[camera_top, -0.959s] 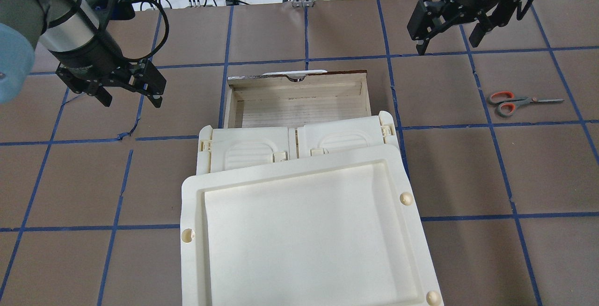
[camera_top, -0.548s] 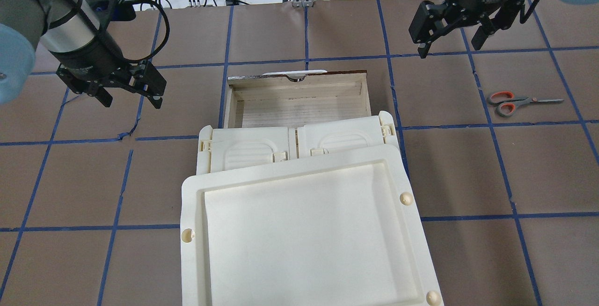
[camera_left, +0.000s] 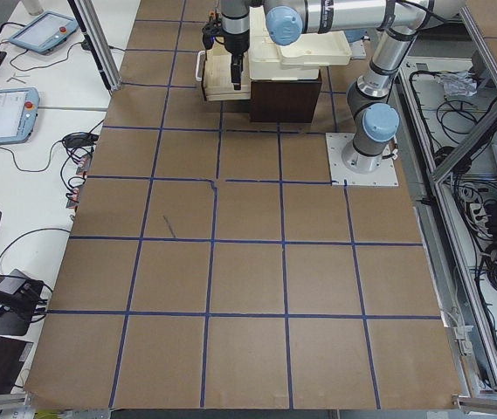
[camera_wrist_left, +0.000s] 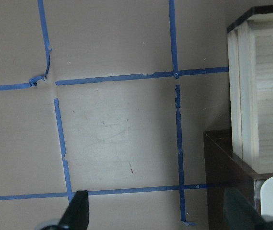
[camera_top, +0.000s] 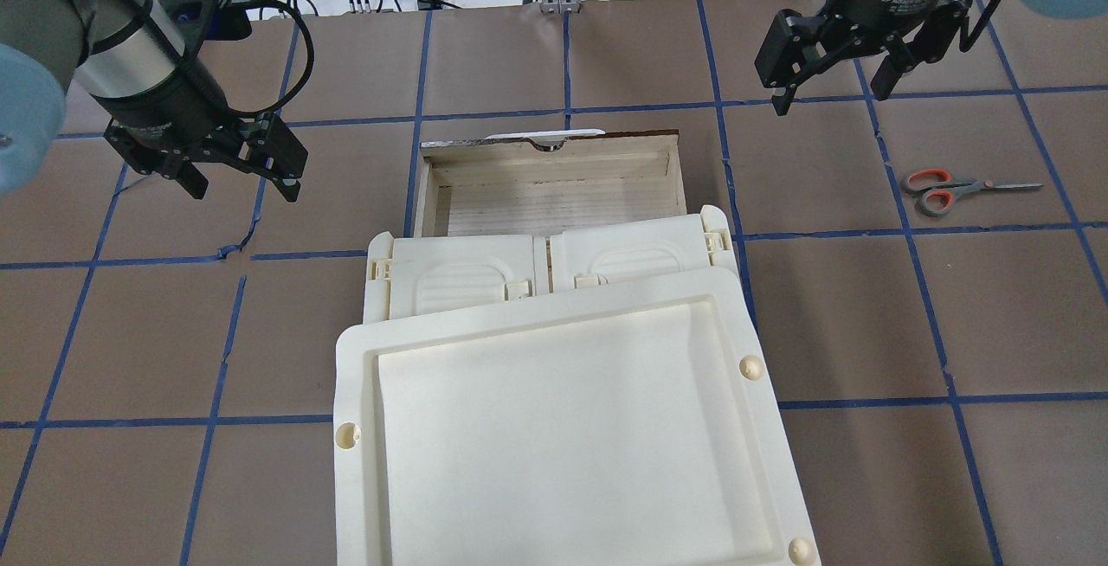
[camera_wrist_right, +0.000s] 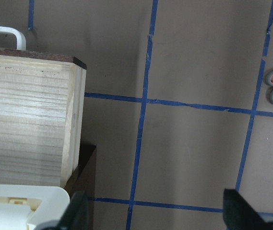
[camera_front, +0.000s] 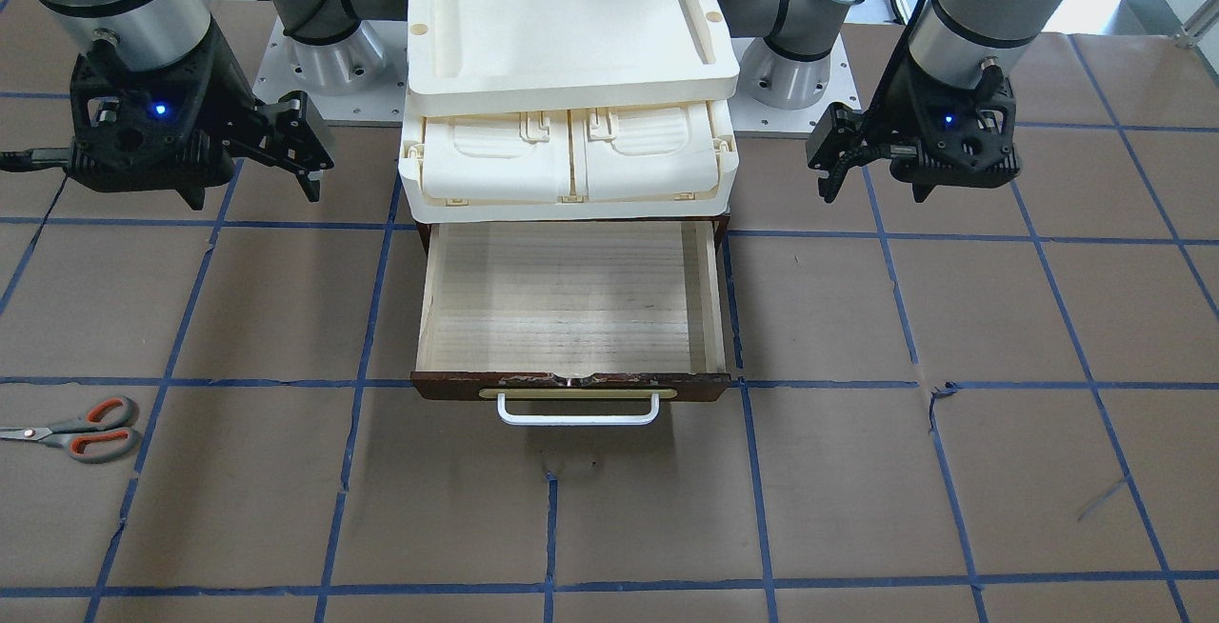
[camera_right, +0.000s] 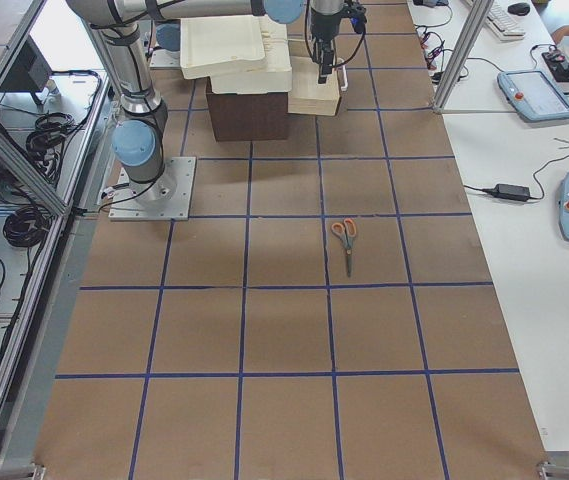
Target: Put scissors in drawer and close it
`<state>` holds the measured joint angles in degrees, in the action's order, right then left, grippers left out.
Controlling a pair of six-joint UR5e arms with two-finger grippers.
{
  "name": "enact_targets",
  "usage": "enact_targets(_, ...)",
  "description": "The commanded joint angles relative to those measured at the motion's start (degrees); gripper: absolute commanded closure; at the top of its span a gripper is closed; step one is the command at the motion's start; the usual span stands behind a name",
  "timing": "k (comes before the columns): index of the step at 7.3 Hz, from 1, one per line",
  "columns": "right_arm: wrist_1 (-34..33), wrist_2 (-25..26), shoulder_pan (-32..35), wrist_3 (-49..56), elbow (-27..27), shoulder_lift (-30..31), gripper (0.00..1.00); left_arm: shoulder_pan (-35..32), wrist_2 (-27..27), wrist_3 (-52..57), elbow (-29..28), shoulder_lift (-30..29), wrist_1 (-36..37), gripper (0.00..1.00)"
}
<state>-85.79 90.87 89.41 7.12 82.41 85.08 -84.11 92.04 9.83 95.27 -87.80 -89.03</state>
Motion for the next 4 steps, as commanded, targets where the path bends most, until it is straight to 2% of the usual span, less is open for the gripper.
enact_targets(1, -0.4, -0.5, -4.0, 10.8, 2.6, -0.3, 0.00, 0.0, 0.0, -0.1, 0.0, 0.0, 0.0, 0.00)
enact_targets(2, -3.0, -0.4, -8.1, 25.0, 4.8, -0.4, 0.00, 0.0, 0.1, 0.0, 0.0, 0.0, 0.0, 0.00)
enact_targets(3, -5.2, -0.5, -12.1, 34.4, 7.4, -0.6, 0.00, 0.0, 0.2, 0.0, 0.0, 0.0, 0.0, 0.00)
enact_targets(4, -10.5, -0.2, -14.8, 43.8, 9.6, -1.1, 0.00, 0.0, 0.2, 0.0, 0.0, 0.0, 0.0, 0.00)
